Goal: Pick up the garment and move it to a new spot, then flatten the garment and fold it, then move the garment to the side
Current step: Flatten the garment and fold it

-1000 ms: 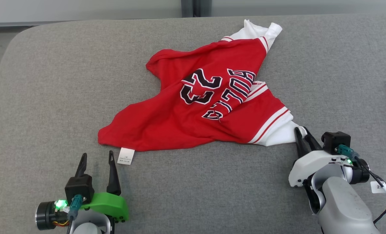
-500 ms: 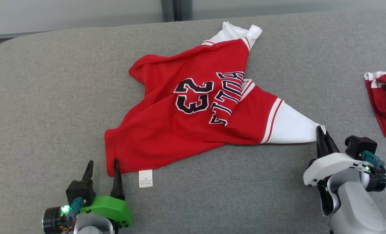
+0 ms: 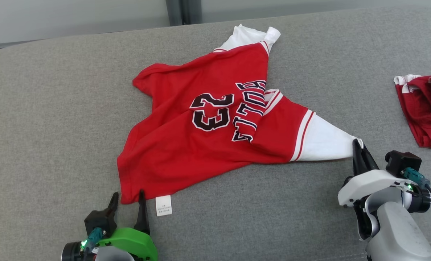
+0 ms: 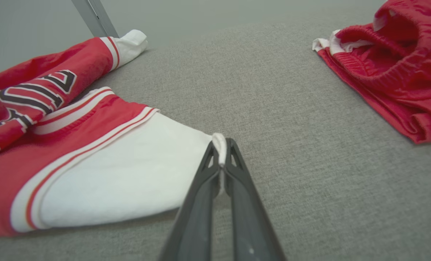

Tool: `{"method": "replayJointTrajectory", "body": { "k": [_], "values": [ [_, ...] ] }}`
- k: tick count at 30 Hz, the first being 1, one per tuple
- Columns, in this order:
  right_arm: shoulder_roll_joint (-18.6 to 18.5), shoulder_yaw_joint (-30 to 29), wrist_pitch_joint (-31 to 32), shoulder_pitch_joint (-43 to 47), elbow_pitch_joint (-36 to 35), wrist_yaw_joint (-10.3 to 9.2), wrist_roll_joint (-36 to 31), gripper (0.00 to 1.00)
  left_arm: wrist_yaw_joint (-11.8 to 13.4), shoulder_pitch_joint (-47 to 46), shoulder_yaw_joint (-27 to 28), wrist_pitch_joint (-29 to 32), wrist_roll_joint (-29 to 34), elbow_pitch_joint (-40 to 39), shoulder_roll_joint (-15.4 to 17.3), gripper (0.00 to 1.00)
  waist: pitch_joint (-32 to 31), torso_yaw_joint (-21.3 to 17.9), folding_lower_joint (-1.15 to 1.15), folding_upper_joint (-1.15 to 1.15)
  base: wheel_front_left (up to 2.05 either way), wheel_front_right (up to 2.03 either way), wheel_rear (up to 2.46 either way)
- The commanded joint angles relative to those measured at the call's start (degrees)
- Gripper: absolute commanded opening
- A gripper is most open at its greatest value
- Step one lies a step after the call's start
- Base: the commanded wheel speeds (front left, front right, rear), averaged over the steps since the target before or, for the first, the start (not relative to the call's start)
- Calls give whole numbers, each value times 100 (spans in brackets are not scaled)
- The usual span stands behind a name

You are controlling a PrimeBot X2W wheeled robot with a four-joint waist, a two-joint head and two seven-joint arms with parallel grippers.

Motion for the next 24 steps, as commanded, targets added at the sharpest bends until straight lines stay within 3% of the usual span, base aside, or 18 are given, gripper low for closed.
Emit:
{"method": "replayJointTrajectory", "body": {
  "k": [1,11,20,24],
  "values": [
    [-21,-12,-16,-15,-27,-9,15,0,23,101,-51,10,-27,34,21,0,-26,26,0,0,0,0,0],
    [-19,155,-16,40,-289,-9,238,0,-101,33,30,7,98,-475,23,0,-427,99,0,0,0,0,0],
    [-22,419,-16,-285,-1013,-9,583,0,-299,-342,750,7,488,-1404,27,0,-1099,1,0,0,0,0,0],
    [-70,457,-16,-664,-1452,-9,689,0,-463,-808,1106,7,742,-1653,206,0,-1236,-44,0,0,0,0,0]
  ]
}}
